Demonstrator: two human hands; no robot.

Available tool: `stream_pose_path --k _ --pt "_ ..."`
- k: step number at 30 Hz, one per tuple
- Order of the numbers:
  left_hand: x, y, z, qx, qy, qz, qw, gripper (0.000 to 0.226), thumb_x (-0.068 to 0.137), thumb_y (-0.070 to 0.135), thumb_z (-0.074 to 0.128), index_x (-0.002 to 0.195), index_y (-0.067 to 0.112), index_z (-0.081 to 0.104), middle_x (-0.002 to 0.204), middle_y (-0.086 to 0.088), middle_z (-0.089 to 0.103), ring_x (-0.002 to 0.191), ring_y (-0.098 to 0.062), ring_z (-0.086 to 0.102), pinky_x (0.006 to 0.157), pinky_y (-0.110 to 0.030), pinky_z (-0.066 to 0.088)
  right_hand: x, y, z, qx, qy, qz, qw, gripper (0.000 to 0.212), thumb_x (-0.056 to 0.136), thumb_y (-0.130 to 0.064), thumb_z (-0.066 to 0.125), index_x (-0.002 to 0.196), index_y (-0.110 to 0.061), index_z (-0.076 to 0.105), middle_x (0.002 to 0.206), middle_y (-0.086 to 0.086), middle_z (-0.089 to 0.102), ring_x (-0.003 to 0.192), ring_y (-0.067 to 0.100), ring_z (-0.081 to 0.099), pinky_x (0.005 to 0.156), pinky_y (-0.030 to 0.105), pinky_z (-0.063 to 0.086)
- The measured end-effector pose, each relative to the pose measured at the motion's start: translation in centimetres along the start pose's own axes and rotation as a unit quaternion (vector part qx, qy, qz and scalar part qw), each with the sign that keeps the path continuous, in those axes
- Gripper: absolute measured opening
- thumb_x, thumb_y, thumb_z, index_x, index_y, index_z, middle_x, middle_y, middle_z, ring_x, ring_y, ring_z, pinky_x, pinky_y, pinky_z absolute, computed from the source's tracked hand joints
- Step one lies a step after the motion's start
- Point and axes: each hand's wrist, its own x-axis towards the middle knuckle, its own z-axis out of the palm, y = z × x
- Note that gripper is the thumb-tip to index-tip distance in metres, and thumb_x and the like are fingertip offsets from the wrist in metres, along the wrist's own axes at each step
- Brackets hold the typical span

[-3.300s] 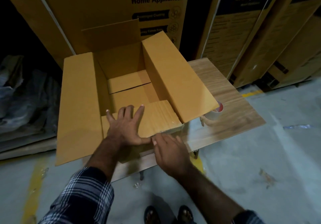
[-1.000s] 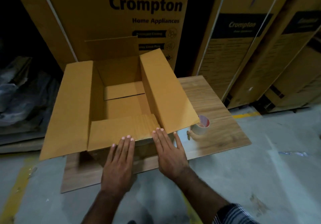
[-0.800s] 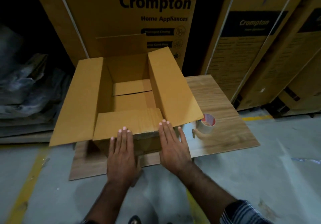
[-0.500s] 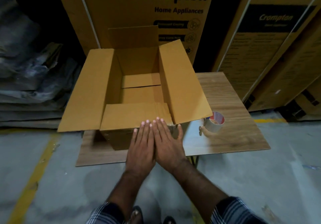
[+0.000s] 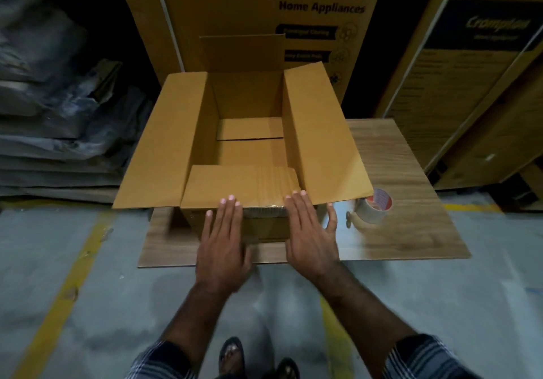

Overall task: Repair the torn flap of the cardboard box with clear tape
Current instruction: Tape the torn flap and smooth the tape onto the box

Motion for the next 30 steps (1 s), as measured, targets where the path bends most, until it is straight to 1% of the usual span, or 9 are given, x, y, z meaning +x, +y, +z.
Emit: stream_pose_path --k 2,3,5,6,9,12,16,24,30 --pt "-0.4 0.0 -0.2 -0.067 0.072 0.02 0.995 0.071 0.084 0.029 0.058 0.147 0.0 0.043 0.153 -0.021 0.044 0.144 -0.036 0.038 0.115 -0.053 0.037 -0.3 -0.8 -0.9 0.028 0.03 -0.007 0.999 0.064 0.08 -0.028 0.058 0.141 -0.014 0.047 0.147 0.005 0.05 0.14 0.021 0.044 0.107 0.056 0.036" --pt "-0.5 0.3 -0.2 -0.094 0.1 0.04 0.99 0.056 0.084 0.027 0.056 0.133 -0.001 0.057 0.133 -0.02 0.06 0.126 -0.034 0.055 0.103 -0.051 0.049 -0.4 -1.2 -1.2 0.038 0.044 -0.021 0.998 0.051 0.083 -0.031 0.055 0.132 -0.017 0.053 0.134 0.002 0.058 0.125 0.02 0.054 0.099 0.048 0.04" --pt "0.0 1.4 0.0 -0.118 0.103 0.063 0.986 0.029 0.087 0.026 0.05 0.097 0.005 0.068 0.093 -0.013 0.067 0.087 -0.031 0.064 0.075 -0.042 0.055 -0.3 -2.0 -1.5 0.053 0.059 -0.054 0.995 0.029 0.087 -0.033 0.048 0.108 -0.02 0.062 0.105 0.0 0.067 0.096 0.021 0.061 0.082 0.039 0.043" --pt "0.7 1.9 -0.3 -0.125 0.075 0.062 0.987 0.026 0.089 0.027 0.047 0.087 0.009 0.066 0.084 -0.011 0.065 0.079 -0.032 0.063 0.069 -0.04 0.052 0.2 -2.4 -1.6 0.06 0.057 -0.066 0.994 0.026 0.087 -0.033 0.045 0.098 -0.019 0.064 0.094 0.001 0.068 0.086 0.023 0.063 0.075 0.037 0.045" --pt "3.7 2.3 -1.0 -0.12 -0.007 0.039 0.992 0.025 0.093 0.026 0.048 0.091 0.009 0.066 0.09 -0.014 0.068 0.083 -0.036 0.063 0.071 -0.039 0.049 2.6 -2.9 -1.7 0.092 0.01 -0.071 0.993 0.026 0.089 -0.026 0.045 0.093 -0.012 0.066 0.086 0.008 0.071 0.076 0.03 0.067 0.064 0.036 0.051" --pt "5.7 2.3 -1.7 -0.084 -0.046 0.049 0.994 0.021 0.092 0.021 0.057 0.101 0.006 0.068 0.101 -0.017 0.071 0.09 -0.038 0.065 0.074 -0.039 0.05 4.6 -2.9 -2.1 0.105 -0.046 -0.049 0.992 0.021 0.093 -0.021 0.05 0.103 -0.01 0.064 0.095 0.012 0.072 0.082 0.034 0.069 0.067 0.038 0.051" --pt "5.9 3.0 -1.7 -0.079 -0.06 0.021 0.995 0.024 0.096 0.026 0.055 0.111 0.01 0.065 0.109 -0.011 0.07 0.096 -0.03 0.065 0.081 -0.037 0.051 5.2 -2.9 -1.7 0.116 -0.038 -0.033 0.992 0.025 0.097 -0.025 0.044 0.103 -0.012 0.064 0.098 0.011 0.073 0.086 0.033 0.068 0.072 0.038 0.051" --pt "6.4 2.0 -2.0 -0.145 -0.049 -0.043 0.987 0.025 0.101 0.028 0.047 0.095 0.015 0.067 0.084 -0.01 0.07 0.078 -0.031 0.066 0.072 -0.036 0.05 5.2 -1.3 -0.9 0.199 -0.038 0.071 0.977 0.035 0.101 -0.031 0.041 0.09 -0.014 0.068 0.08 0.01 0.071 0.07 0.028 0.063 0.061 0.031 0.043" --pt "6.0 0.3 -1.5 -0.171 -0.034 -0.083 0.981 0.03 0.102 0.03 0.047 0.094 0.013 0.07 0.078 -0.007 0.068 0.068 -0.023 0.058 0.064 -0.03 0.041 4.6 0.1 -0.4 0.232 -0.05 0.137 0.962 0.049 0.092 -0.043 0.029 0.092 -0.018 0.072 0.085 0.006 0.074 0.076 0.027 0.066 0.07 0.036 0.055"
